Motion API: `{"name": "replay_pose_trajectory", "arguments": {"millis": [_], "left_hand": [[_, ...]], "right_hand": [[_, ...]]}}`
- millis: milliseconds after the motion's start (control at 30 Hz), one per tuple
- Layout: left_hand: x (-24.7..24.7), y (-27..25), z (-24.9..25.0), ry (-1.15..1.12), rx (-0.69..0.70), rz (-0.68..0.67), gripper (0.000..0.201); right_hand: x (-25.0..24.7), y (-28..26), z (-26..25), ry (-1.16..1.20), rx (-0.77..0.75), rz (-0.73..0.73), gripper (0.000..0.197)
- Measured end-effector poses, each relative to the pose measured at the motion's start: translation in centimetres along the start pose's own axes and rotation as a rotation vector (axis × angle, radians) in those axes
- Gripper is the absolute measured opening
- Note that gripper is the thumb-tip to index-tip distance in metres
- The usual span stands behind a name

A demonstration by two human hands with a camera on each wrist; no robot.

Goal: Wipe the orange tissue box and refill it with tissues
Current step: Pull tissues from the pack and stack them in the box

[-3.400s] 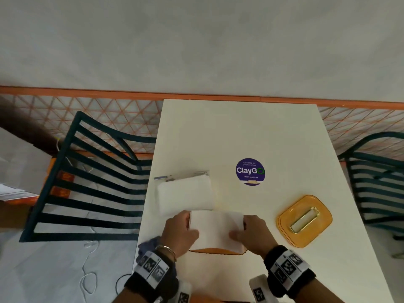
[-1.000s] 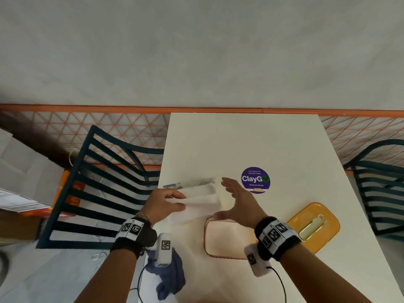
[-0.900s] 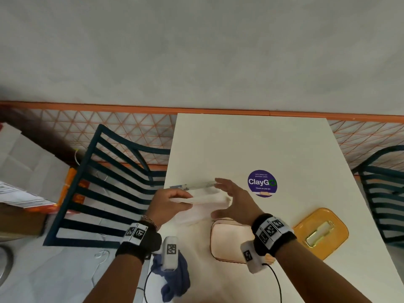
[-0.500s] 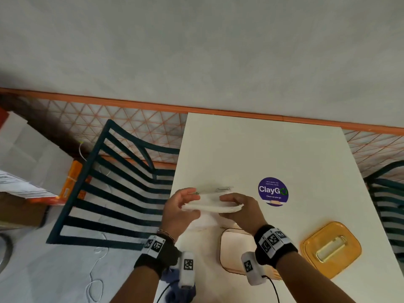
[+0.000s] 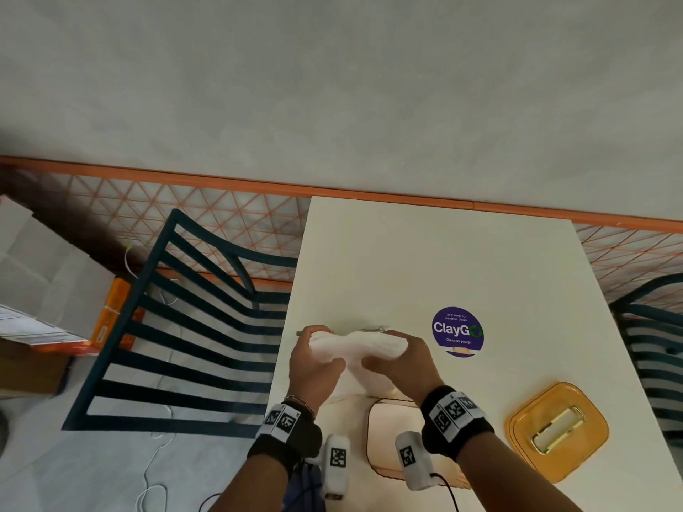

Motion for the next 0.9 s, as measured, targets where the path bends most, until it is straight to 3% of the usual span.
{"name": "replay_pose_trajectory", "arguments": {"millis": [167, 333, 467, 633, 767, 900], "left_hand": [[-0.2, 0.4, 0.1, -0.019, 0.027, 0.058, 0.046], [-0.5, -0.1, 0.0, -0.002, 0.042, 0.027, 0.053], [-0.4, -0.2, -1.1, 0.033, 0.020, 0.016, 0.056], [-0.6, -0.1, -0.3, 0.085, 0.009, 0.033, 0.040], [-0.5, -1.6, 1.2, 0.084, -0.021, -0.083, 0.029], [1.4, -4.2, 0.4, 0.087, -0.128, -0.317, 0.026]], "right_hand": [[-0.2, -0.2, -0.4, 0.114, -0.036, -0.037, 0.026], [-0.9, -0.4, 0.0, 0.178, -0.035, -0.078, 0.040], [-1.0, -0.3, 0.9, 0.085, 0.012, -0.058, 0.032], [-1.6, -0.6, -0.7, 0.028, 0.023, -0.041, 0.022], [-3.4, -3.2, -1.8, 0.017, 0.036, -0.101, 0.026], [-4.9, -7.7, 0.4, 0.140, 0.129, -0.228, 0.027]]}}
Point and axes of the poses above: each hand's wrist, its own y-axis towards the middle knuckle, its own x-axis out of the palm, z = x × y, the point moved 5 cm from there along y, towards the middle knuckle, and after that the axes turned 14 degrees about -z, right-handed, at the moved point
